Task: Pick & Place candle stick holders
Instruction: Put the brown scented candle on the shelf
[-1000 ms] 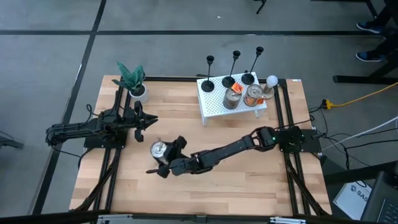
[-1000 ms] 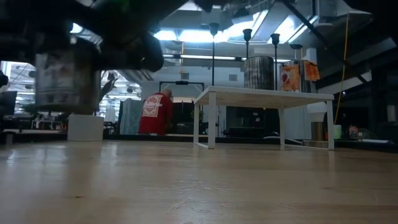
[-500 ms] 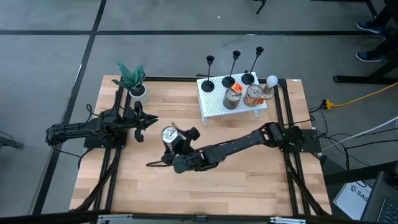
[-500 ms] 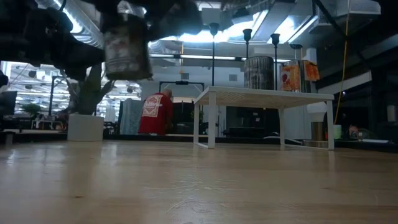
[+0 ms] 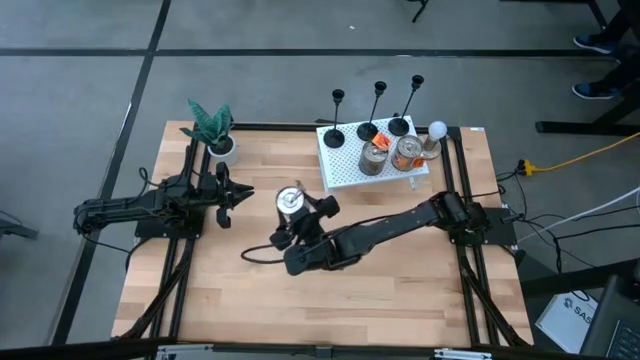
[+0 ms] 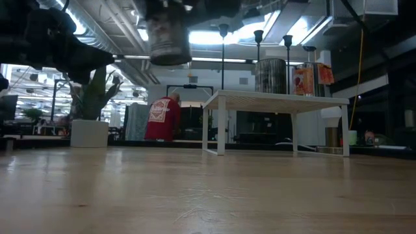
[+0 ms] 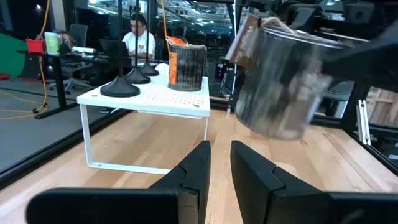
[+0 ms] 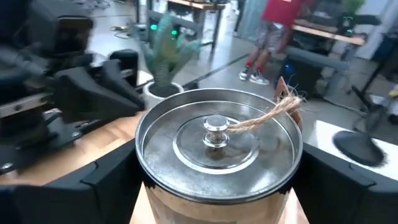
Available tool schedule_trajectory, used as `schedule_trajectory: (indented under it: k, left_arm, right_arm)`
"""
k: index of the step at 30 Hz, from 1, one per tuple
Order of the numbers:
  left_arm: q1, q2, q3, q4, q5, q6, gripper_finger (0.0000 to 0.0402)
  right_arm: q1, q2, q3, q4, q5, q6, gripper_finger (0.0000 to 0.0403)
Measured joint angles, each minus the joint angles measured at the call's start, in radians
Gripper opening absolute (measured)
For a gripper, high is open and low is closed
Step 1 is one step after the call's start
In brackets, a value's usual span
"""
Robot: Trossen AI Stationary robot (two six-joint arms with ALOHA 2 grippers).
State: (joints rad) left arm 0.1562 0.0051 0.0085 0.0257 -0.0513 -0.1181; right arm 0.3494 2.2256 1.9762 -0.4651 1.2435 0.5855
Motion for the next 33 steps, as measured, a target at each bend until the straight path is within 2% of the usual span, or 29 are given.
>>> schedule_trajectory:
  k: [7, 11, 20, 27, 33]
  left_arm:
    - [0.000, 0.000, 0.000, 0.000, 0.000, 0.000, 0.0059]
    - [0.000, 0.000, 0.000, 0.000, 0.000, 0.000, 0.0059]
    - [0.000, 0.000, 0.000, 0.000, 0.000, 0.000, 0.0059]
    - [0.000, 0.000, 0.000, 0.000, 0.000, 0.000, 0.0059]
    - [0.000, 0.000, 0.000, 0.000, 0.000, 0.000, 0.0059]
  right_arm:
    - [-0.001, -0.043, 0.000, -0.248, 0.094, 0.218, 0.0342]
    - [0.000, -0.054, 0.001, -0.334, 0.132, 0.301, 0.0342]
    - [-0.001, -0.078, 0.001, -0.483, 0.210, 0.426, 0.0342]
    - [-0.023, -0.088, 0.001, -0.524, 0.259, 0.456, 0.0342]
    - [-0.056, -0.088, -0.011, -0.708, 0.257, 0.731, 0.0342]
